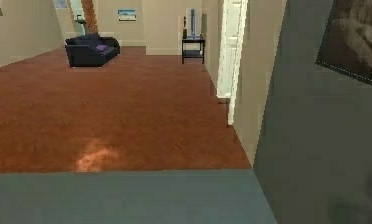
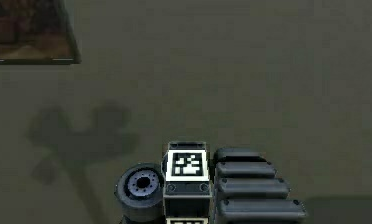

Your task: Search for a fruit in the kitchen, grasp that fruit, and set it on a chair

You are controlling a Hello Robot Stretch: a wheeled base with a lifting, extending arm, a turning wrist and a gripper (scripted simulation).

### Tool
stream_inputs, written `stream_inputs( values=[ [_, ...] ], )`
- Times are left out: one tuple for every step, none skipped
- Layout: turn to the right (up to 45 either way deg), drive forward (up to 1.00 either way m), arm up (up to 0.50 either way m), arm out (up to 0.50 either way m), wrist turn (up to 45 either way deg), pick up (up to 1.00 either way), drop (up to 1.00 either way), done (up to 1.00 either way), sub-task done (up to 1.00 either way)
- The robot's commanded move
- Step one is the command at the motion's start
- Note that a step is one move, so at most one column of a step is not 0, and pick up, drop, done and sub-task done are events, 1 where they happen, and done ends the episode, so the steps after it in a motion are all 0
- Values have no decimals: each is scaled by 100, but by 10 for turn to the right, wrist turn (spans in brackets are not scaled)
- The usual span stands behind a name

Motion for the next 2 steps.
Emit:
stream_inputs(
  values=[
    [-450, 0, 0, 0, 0, 0, 0, 0, 0],
    [-390, 0, 0, 0, 0, 0, 0, 0, 0]
  ],
)
